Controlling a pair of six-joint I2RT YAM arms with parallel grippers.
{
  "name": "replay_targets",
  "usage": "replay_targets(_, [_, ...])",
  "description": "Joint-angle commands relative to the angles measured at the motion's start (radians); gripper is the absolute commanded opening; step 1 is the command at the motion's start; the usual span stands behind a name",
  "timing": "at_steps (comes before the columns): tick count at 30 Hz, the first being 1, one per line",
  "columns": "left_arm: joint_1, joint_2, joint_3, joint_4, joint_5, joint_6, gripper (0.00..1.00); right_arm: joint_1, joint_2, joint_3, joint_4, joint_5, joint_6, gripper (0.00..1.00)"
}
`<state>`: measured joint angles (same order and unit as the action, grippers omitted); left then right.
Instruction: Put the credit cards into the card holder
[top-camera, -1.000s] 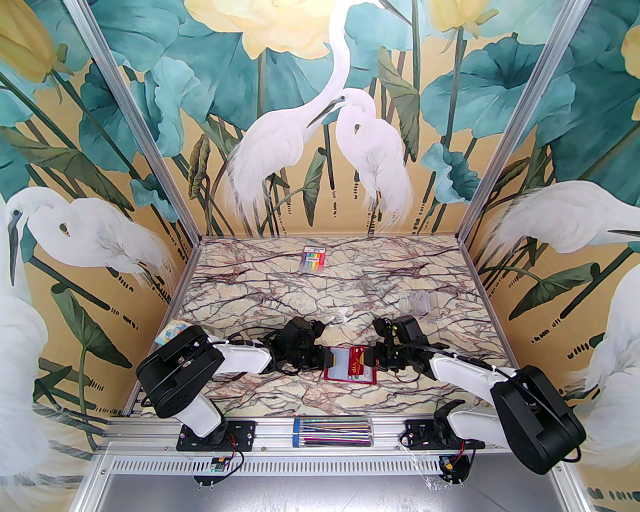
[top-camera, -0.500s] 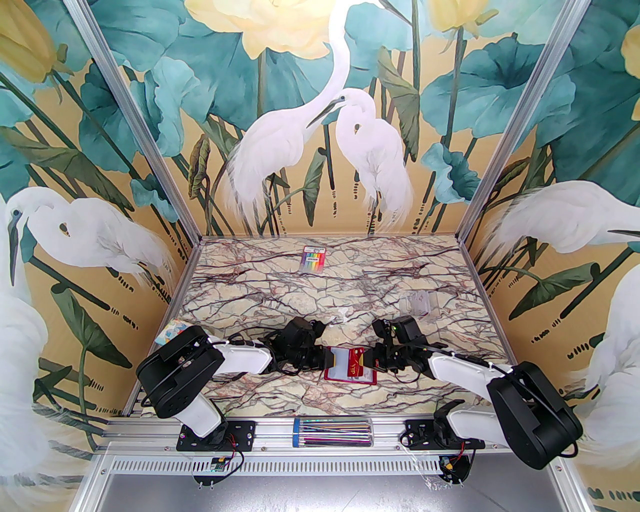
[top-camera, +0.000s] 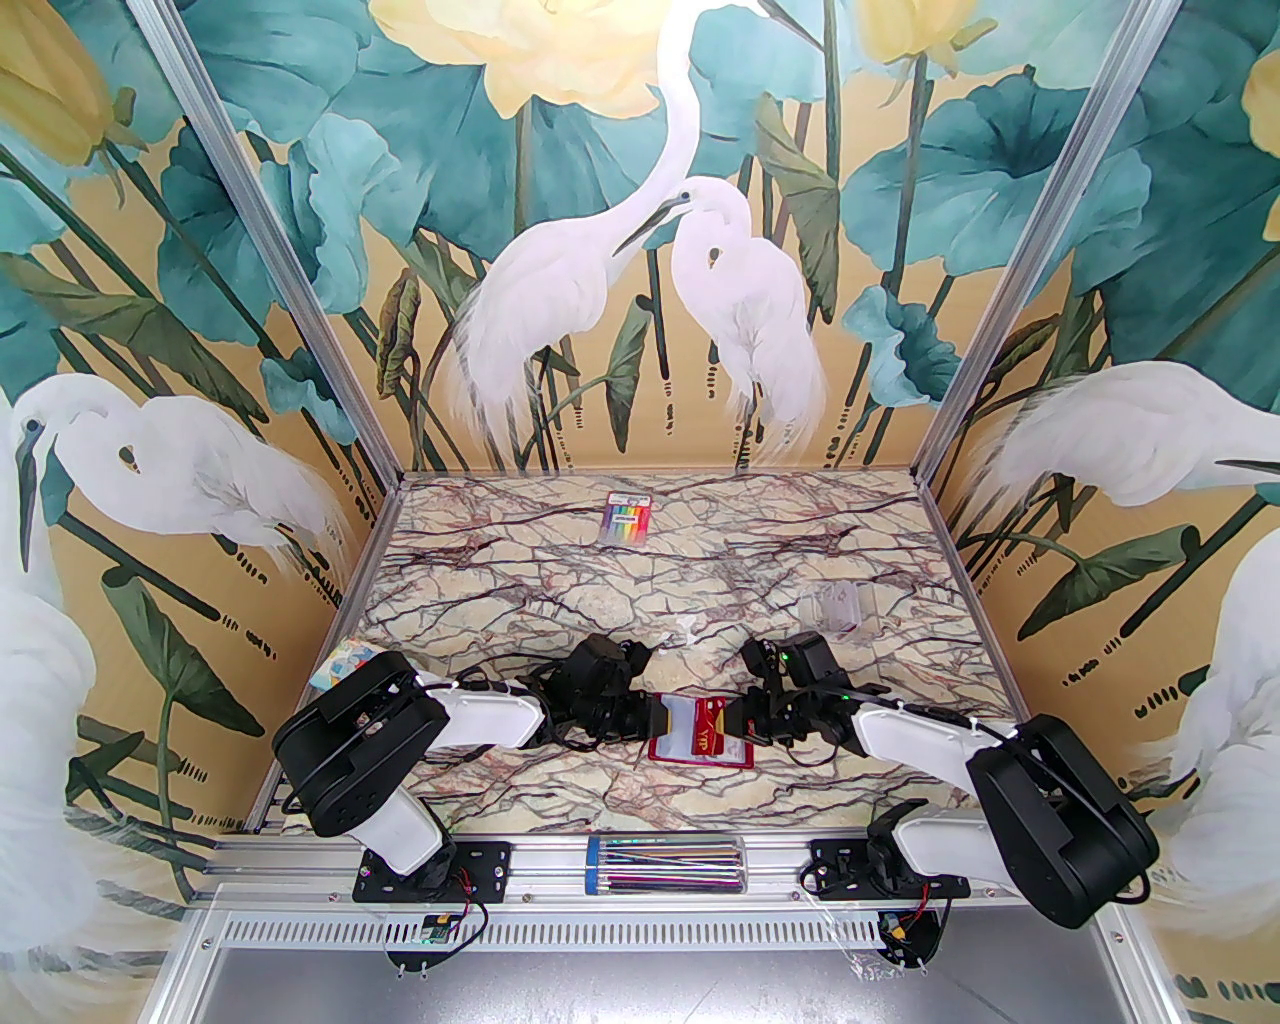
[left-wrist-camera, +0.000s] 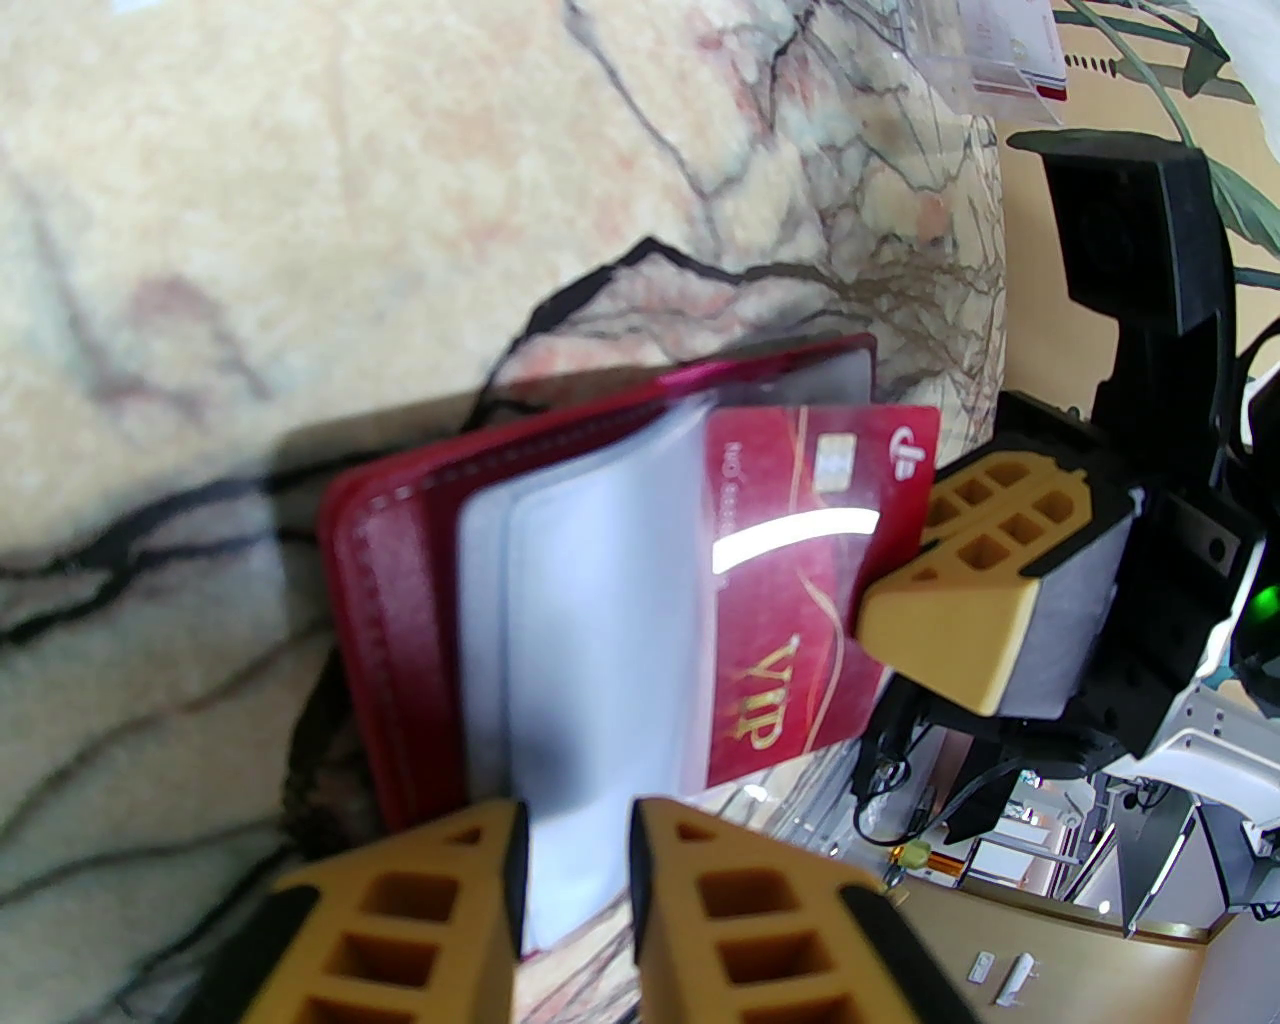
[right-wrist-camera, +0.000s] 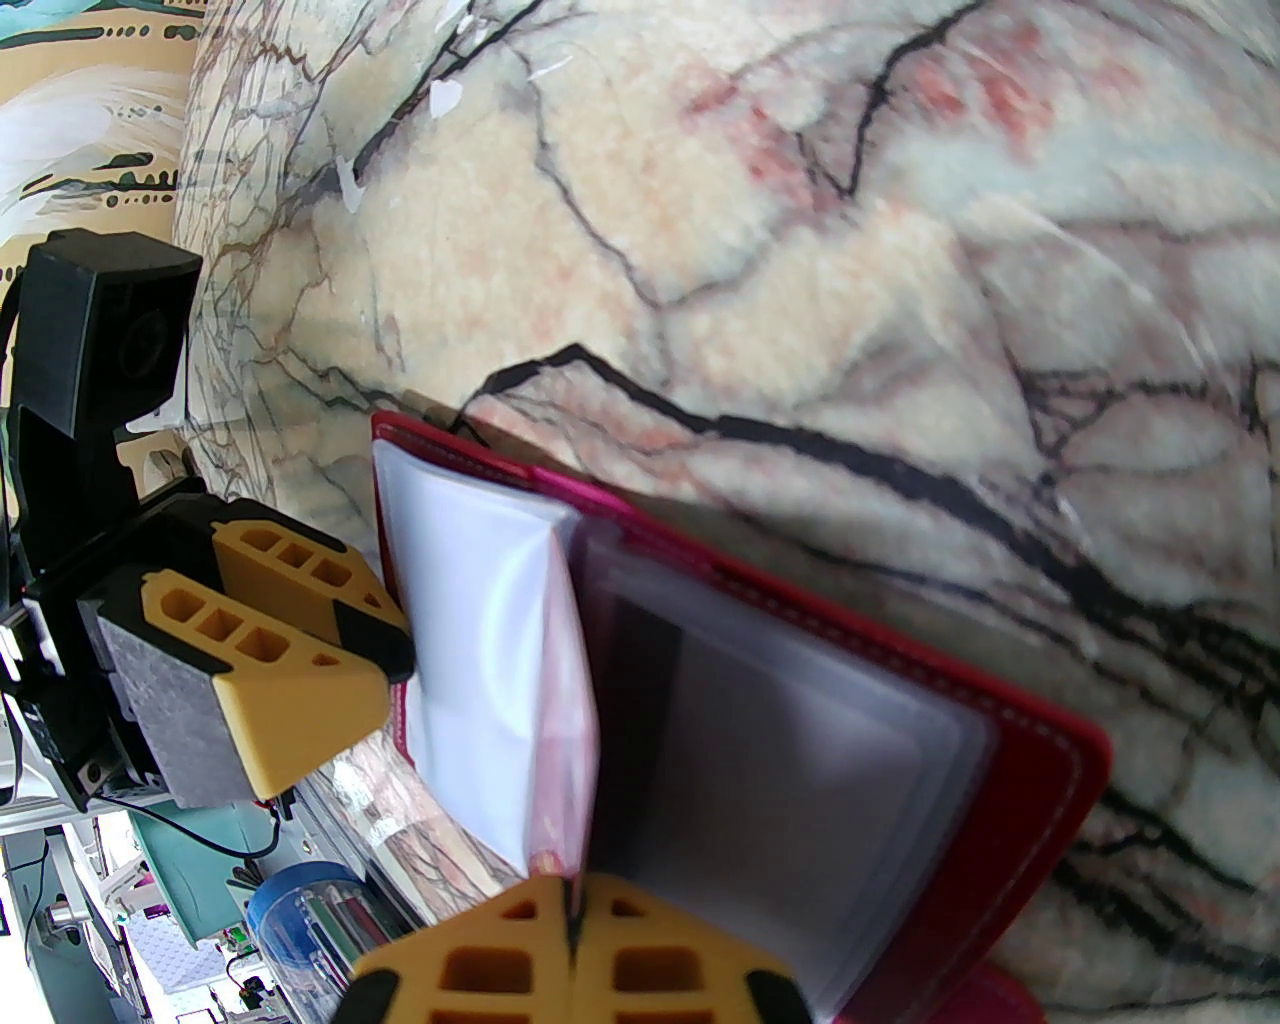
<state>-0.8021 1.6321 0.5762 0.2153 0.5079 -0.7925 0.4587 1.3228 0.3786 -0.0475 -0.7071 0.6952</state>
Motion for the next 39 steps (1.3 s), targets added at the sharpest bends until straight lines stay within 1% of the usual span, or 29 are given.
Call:
replay_targets(1, [-0.011, 0.022, 0.005, -0.028, -0.019, 0.016, 0.24, 0.014, 0.018, 0.011, -0.022, 0.014, -0.005, 0.0])
replay_targets(5, [-0.011, 0.018, 0.007, -0.037, -0.025, 0.018, 0.24, 0.014, 0.0, 0.016, -0.055, 0.039, -0.004, 0.0])
replay_targets(10, [-0.011, 0.016, 0.005, -0.039, -0.029, 0.019, 0.24, 0.013, -0.064, 0.027, -0.13, 0.092, 0.008, 0.0])
replay_targets(15, [-0.011, 0.012, 0.006, -0.039, -0.032, 0.019, 0.24, 0.013, -0.101, 0.03, -0.171, 0.097, 0.024, 0.0])
replay_targets(22, [-0.011, 0.017, 0.005, -0.036, -0.032, 0.018, 0.24, 0.024, -0.081, 0.031, -0.172, 0.08, 0.024, 0.0])
replay_targets(29, [-0.012, 0.02, 0.005, -0.037, -0.031, 0.021, 0.24, 0.027, -0.035, 0.026, -0.126, 0.071, 0.031, 0.0])
replay_targets(39, [-0.012, 0.019, 0.01, -0.06, -0.037, 0.03, 0.24, 0.027, -0.024, 0.039, -0.135, 0.096, 0.018, 0.0])
